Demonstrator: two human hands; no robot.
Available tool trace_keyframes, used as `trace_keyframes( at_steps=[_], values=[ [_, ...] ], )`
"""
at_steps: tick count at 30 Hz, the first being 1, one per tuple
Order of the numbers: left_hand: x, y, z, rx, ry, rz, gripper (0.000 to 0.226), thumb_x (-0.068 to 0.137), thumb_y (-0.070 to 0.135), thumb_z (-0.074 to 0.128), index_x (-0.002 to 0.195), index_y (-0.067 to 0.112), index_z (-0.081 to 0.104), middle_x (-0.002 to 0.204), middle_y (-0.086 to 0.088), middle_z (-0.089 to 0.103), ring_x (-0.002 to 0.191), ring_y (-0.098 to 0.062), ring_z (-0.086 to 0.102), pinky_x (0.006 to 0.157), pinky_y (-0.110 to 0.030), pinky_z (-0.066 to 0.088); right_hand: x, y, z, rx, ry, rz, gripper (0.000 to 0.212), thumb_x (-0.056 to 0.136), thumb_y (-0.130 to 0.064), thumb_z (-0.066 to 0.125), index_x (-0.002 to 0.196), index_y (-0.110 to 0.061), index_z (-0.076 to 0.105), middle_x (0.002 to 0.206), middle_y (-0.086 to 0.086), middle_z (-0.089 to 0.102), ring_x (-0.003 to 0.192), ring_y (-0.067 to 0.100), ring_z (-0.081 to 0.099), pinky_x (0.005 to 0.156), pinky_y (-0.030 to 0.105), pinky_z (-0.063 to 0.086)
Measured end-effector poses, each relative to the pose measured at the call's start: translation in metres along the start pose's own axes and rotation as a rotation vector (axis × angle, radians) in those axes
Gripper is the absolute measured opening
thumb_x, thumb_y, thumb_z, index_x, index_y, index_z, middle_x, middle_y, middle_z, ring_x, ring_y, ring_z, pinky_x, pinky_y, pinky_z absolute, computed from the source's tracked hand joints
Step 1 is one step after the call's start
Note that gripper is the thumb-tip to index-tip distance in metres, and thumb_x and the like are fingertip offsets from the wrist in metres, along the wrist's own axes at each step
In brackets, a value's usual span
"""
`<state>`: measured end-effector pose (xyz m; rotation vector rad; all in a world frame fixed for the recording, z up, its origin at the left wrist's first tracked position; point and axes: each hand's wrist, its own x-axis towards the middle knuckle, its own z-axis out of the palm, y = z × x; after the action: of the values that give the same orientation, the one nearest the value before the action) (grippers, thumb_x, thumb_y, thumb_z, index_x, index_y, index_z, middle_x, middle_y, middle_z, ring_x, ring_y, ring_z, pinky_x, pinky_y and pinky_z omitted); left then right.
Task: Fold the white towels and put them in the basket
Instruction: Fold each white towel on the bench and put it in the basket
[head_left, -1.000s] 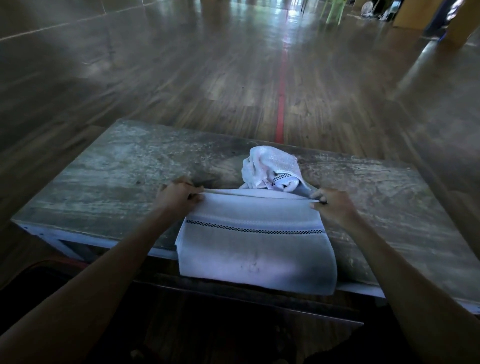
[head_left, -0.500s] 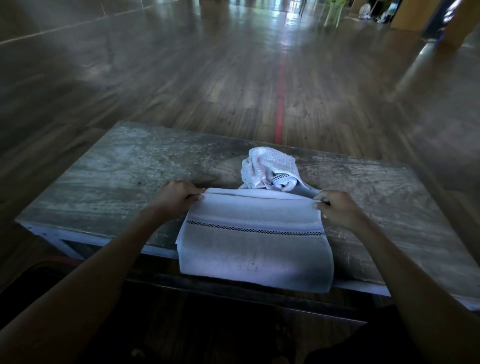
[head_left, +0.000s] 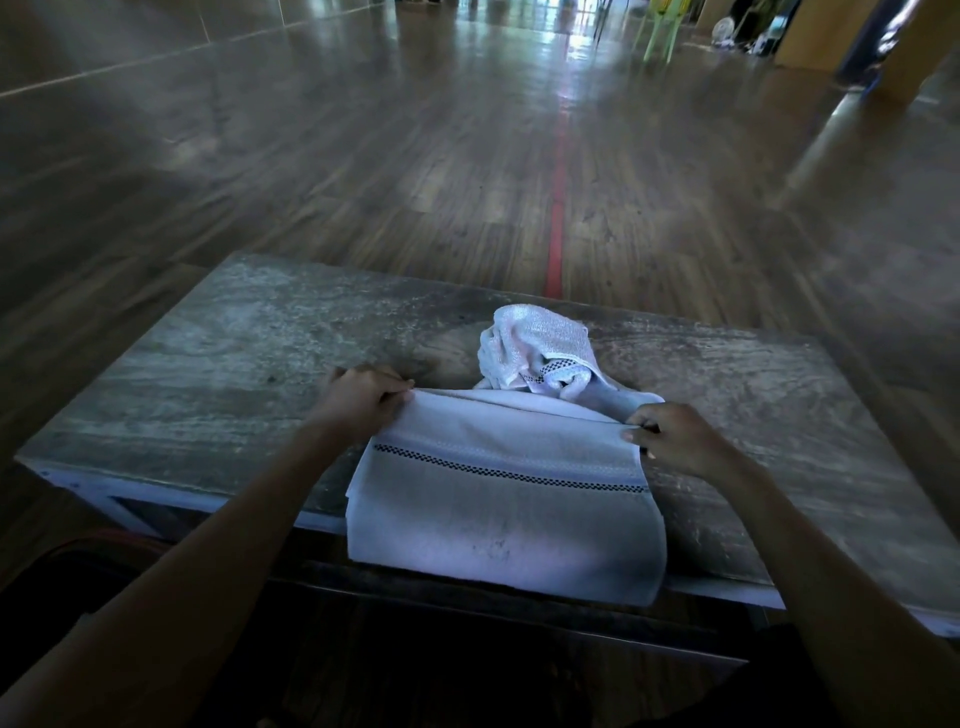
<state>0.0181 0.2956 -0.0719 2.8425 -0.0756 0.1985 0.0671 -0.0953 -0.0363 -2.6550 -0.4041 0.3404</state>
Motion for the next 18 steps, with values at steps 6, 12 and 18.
trace_keyframes(
  at_steps=[6, 12, 18],
  values=[
    [0.012, 0.001, -0.005, 0.057, -0.103, 0.025, 0.02, 0.09, 0.029, 0.058, 0.106, 0.023, 0.069, 0.111, 0.002, 0.063, 0.112, -0.02, 0.053, 0.094, -0.038, 0.03, -0.008, 0.002, -0.006, 0.067, 0.002, -0.033, 0.014, 0.088, -0.014, 0.064, 0.075, -0.019, 0.063, 0.069, -0.011, 0.06, 0.066, 0.007, 0.056, 0.061, 0.023, 0.039],
    [-0.01, 0.002, -0.028, 0.08, -0.092, 0.116, 0.013, 0.091, 0.027, 0.055, 0.095, 0.021, 0.065, 0.099, 0.001, 0.065, 0.098, -0.019, 0.058, 0.087, -0.033, 0.033, -0.029, -0.002, -0.019, 0.117, 0.028, -0.125, 0.012, 0.089, -0.021, 0.064, 0.08, -0.014, 0.062, 0.075, -0.002, 0.061, 0.066, 0.009, 0.054, 0.06, 0.017, 0.037],
    [-0.046, 0.006, -0.091, 0.003, -0.049, 0.269, 0.032, 0.086, 0.034, 0.043, 0.097, 0.014, 0.065, 0.096, -0.004, 0.066, 0.091, -0.022, 0.059, 0.073, -0.028, 0.038, -0.066, -0.029, -0.052, 0.182, 0.062, -0.243, 0.027, 0.085, -0.006, 0.064, 0.068, -0.022, 0.051, 0.068, 0.0, 0.054, 0.061, 0.004, 0.045, 0.06, 0.023, 0.035]
  ],
)
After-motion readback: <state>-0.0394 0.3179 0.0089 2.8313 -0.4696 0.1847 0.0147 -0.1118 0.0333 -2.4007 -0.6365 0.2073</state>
